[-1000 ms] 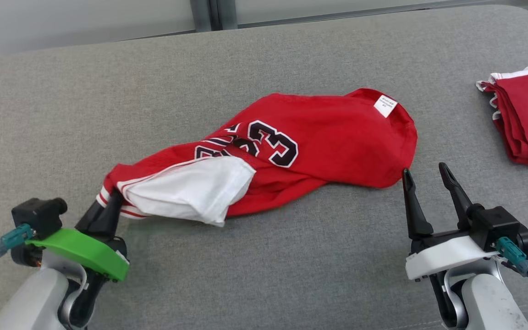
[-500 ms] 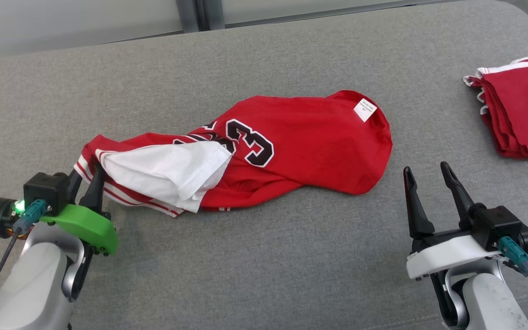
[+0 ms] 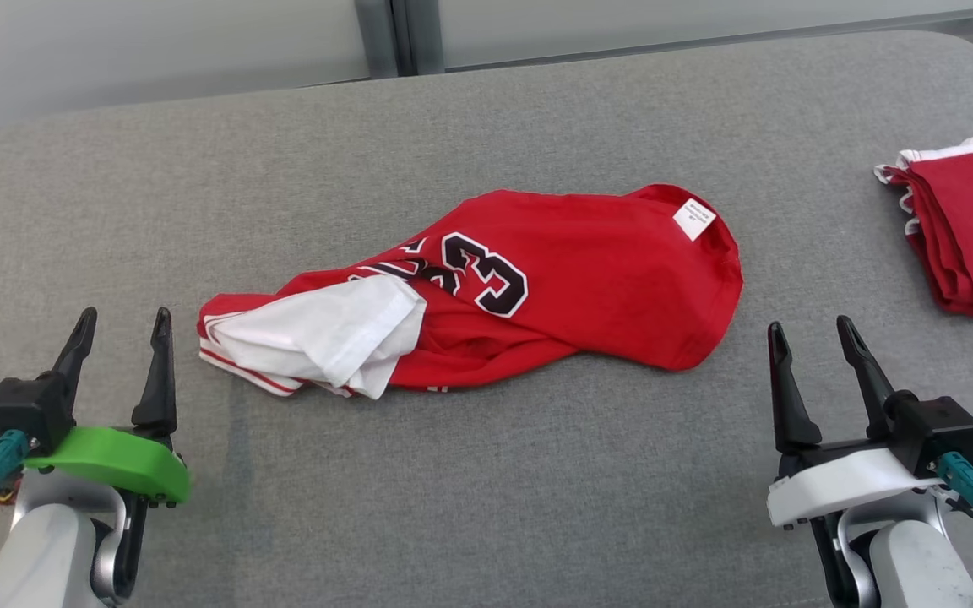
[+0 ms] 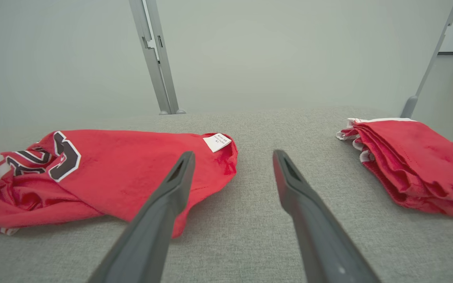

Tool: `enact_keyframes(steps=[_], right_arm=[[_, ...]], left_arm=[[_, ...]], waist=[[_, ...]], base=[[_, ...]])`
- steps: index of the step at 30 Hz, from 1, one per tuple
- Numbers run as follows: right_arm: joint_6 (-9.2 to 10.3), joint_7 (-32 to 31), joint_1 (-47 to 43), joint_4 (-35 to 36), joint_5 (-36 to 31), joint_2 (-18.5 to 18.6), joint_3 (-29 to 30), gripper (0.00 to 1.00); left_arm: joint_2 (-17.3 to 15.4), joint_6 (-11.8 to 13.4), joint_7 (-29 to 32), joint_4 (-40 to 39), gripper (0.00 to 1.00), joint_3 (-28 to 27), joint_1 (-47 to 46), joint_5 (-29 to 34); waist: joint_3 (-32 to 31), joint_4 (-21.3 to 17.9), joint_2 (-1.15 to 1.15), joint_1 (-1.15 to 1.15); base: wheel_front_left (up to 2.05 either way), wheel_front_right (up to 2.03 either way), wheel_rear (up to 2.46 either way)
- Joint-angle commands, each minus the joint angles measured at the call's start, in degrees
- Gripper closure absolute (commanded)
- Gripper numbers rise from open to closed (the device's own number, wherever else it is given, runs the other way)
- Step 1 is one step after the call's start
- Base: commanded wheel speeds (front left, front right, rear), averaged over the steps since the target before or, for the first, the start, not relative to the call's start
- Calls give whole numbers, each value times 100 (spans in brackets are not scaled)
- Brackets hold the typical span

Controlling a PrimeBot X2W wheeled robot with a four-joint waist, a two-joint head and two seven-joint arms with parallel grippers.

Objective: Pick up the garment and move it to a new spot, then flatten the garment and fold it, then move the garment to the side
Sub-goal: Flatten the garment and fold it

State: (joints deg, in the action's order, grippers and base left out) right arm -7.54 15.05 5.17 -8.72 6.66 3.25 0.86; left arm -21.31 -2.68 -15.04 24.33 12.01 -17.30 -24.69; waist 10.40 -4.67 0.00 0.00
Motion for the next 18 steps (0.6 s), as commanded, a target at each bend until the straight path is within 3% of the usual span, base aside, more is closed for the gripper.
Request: enact_keyframes(steps=[1,5,11,14,18], right_arm=[[11,16,-48,19,-29,2,-6,0],[11,16,-53,13,-27,10,1,0],[11,17,-127,1,-8,18,60,0],[11,16,-147,-3,-6,22,76,0],[11,16,-185,-37,5,30,51,0]], left_arm=[[86,55,-17,-176,0,-158,178,60],[563,47,-17,-915,0,-759,504,153],[1506,-320,-10,-1706,0,-1523,836,227],[1729,-427,-10,-1832,0,-1596,944,378],[1814,-477,-10,-1640,0,-1244,1102,667]], waist=[[-98,146,0,0],[-172,279,0,0],[-323,398,0,0],[-410,407,0,0],[-519,375,0,0]], base=[[0,0,0],[0,0,0],[0,0,0],[0,0,0],[0,0,0]])
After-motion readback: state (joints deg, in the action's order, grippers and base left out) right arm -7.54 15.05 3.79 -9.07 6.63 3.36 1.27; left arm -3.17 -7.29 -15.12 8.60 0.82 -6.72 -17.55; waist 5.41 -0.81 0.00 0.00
